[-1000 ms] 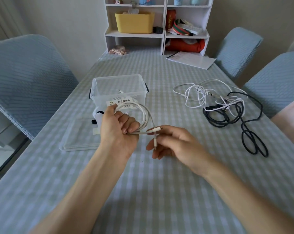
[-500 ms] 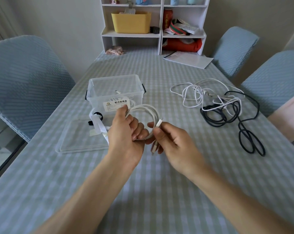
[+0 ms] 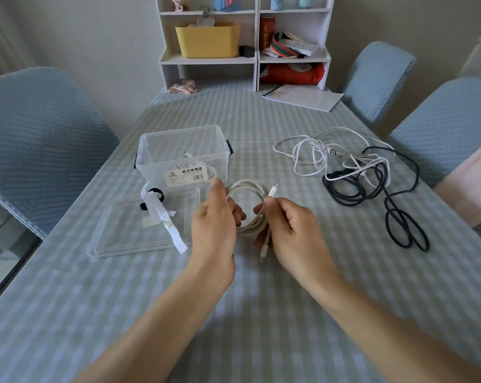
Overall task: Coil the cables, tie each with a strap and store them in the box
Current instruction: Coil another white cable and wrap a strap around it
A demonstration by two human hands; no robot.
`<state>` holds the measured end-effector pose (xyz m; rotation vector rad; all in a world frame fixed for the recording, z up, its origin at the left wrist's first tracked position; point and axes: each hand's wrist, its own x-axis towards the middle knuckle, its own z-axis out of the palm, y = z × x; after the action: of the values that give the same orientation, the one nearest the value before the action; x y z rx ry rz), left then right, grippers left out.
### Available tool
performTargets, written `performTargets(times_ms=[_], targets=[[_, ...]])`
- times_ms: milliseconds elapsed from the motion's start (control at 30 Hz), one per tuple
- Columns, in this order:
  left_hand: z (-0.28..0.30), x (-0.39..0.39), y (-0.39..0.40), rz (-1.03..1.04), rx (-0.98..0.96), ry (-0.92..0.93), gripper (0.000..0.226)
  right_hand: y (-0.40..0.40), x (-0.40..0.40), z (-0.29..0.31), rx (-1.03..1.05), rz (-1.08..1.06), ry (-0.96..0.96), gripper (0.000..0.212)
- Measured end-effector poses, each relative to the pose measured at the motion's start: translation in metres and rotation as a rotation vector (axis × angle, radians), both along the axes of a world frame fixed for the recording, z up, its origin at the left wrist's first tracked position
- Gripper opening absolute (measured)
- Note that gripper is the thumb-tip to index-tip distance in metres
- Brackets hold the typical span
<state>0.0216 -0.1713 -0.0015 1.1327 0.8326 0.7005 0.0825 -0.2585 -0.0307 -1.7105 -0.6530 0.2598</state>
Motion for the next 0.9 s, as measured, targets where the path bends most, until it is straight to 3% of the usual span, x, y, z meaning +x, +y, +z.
performTargets(times_ms=[200,367,567,700,800,900], targets=[[-0.004,-0.002,-0.005,-0.058,0.228,0.041,0.057,-0.004,0.000,0.002,-0.087,0.005,-0.013,0.032],[-0.005,-0.003,-0.005,-0.079,0.264,0.028,0.050,-0.004,-0.001,0.001,-0.180,0.078,-0.101,0.026],[-0.011,0.001,-0.004,-0.137,0.286,0.034,0.055,-0.005,0.009,0.003,-0.038,0.025,0.075,0.028],[-0.007,-0.002,0.011,-0.263,0.254,0.139,0.060,-0.012,0.024,0.008,-0.109,0.013,-0.074,0.026],[-0.002,-0.006,0.025,-0.395,0.546,0.264,0.067,-0.022,0.034,0.011,-0.335,0.149,-0.332,0.019],[-0.004,-0.010,0.031,-0.564,0.847,0.348,0.041,-0.024,0.035,0.007,-0.451,0.278,-0.474,0.020]])
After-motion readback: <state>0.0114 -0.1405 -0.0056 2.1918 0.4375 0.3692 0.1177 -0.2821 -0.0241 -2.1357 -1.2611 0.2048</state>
